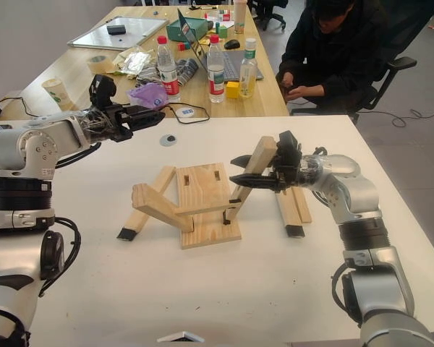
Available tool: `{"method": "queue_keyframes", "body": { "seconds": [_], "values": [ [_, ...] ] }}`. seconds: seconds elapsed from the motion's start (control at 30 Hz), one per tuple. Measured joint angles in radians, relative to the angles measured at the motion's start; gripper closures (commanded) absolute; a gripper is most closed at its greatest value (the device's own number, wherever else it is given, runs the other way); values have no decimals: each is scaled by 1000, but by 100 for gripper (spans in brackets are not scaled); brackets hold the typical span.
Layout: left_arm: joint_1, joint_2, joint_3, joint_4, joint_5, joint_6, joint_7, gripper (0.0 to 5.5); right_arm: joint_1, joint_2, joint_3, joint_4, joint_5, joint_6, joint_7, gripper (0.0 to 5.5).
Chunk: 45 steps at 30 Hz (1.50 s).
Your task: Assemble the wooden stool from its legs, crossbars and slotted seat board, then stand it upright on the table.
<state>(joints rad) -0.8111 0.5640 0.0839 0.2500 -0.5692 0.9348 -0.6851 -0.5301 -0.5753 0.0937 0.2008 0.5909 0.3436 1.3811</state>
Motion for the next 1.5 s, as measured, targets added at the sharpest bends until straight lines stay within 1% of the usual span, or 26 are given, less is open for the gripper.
{"method": "queue_keyframes", "body": {
  "seconds": [0.2, 0.5, 0.6, 0.67, 0.73, 0.8, 0.87, 0.93, 1.0, 1.1, 1.2, 1.33, 1.5],
  "values": [
    [0, -4, 14, 0, -3, 33, 3, 250, -10, -37, 28, 23, -33, -51, 15, 345],
    [0, -16, 19, -2, -3, 68, 3, 250, 2, -39, 29, 43, -33, -70, 24, 345],
    [-8, -22, 27, -61, -35, 110, 1, 250, 8, -39, 29, 41, -33, -83, 26, 345],
    [-13, -18, 21, -143, -72, 141, -25, 250, 12, -39, 29, 40, -33, -95, 26, 345],
    [-26, 18, -31, -307, -119, 152, -120, 250, 14, -39, 31, 40, -33, -99, 25, 345],
    [-50, 108, -107, -434, -128, 149, -234, 250, 15, -39, 32, 40, -33, -100, 24, 345],
    [-99, 184, -176, -493, -120, 145, -333, 250, 15, -40, 32, 40, -33, -100, 23, 345],
    [-202, 261, -275, -533, -95, 137, -448, 250, 16, -41, 32, 40, -33, -100, 23, 345],
    [-296, 286, -385, -548, -51, 141, -506, 250, 19, -43, 34, 39, -33, -99, 17, 345],
    [-394, 268, -568, -569, 26, 187, -525, 250, 21, -44, 37, 38, -33, -100, 11, 345],
    [-435, 205, -695, -578, 68, 237, -519, 250, 20, -44, 40, 37, -33, -101, 10, 345],
    [-458, 124, -810, -585, 113, 270, -489, 250, 22, -44, 40, 33, -33, -104, 8, 345],
    [-464, 59, -866, -571, 155, 285, -439, 250, 35, -46, 41, 13, -33, -107, -7, 345]
  ]
}}
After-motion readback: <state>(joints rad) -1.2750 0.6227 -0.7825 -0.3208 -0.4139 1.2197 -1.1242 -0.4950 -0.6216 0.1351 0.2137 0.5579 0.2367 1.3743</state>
